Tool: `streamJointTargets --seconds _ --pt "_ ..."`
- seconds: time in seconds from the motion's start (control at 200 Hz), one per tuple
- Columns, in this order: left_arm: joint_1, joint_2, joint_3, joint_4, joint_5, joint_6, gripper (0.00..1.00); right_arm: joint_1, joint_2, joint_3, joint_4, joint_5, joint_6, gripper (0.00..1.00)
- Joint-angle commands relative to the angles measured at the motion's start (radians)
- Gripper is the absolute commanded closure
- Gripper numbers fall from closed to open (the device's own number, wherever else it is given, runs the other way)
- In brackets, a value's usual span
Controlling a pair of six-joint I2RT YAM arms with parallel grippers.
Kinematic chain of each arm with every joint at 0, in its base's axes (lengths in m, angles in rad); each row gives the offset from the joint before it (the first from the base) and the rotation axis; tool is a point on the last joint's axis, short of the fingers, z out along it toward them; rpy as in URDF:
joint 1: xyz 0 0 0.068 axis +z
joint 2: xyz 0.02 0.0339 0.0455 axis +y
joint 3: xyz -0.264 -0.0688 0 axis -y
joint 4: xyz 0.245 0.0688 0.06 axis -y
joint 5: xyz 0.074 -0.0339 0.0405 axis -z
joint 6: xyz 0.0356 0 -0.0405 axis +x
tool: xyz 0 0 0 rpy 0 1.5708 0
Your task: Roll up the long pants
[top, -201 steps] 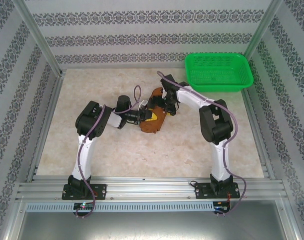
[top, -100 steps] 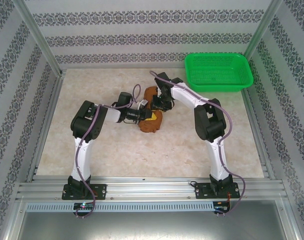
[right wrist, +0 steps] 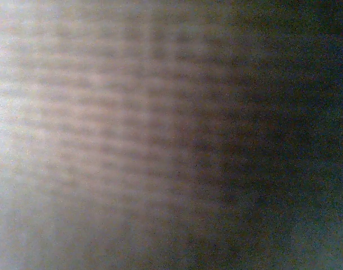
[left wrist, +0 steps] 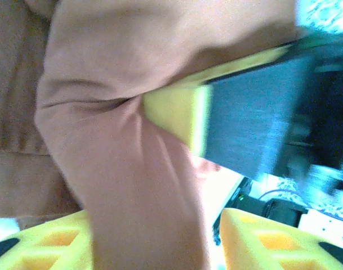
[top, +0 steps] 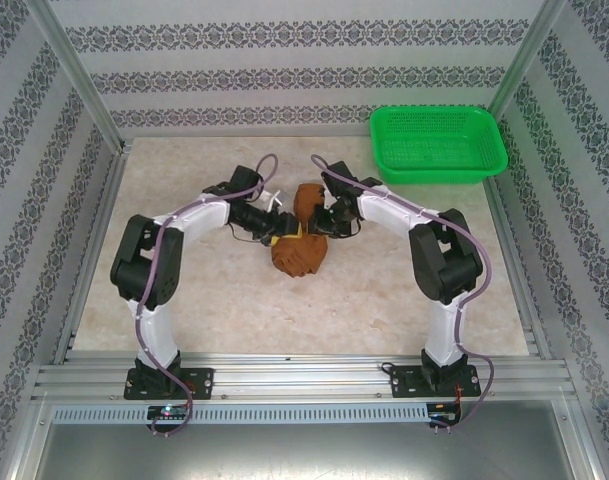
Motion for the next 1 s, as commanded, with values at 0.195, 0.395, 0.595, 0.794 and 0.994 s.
streamJointTargets --seconds 0.195,0.395,0.595,0.794,0.994 --pt "0.031 -0.151 0.042 -0.025 -0.001 0.044 0.51 -0.057 -0.021 -0.054 -0.118 0.15 0.048 1.0" --pt "0.041 -0.053 0.068 -0.031 -0.052 0.079 0.64 -0.17 -0.05 0.221 -0.228 0.135 0.007 1.0" --pt "0.041 0.072 0.126 -0.016 -0.039 0.07 0.69 -0.304 0.087 0.656 -0.347 0.07 -0.009 1.0" --pt "0.041 0.154 0.196 -0.049 -0.035 0.072 0.7 -0.46 0.316 1.118 -0.409 -0.051 0.094 1.0" --pt "0.038 0.223 0.291 -0.091 -0.012 0.062 0.72 -0.576 0.43 1.275 -0.332 -0.118 0.2 1.0"
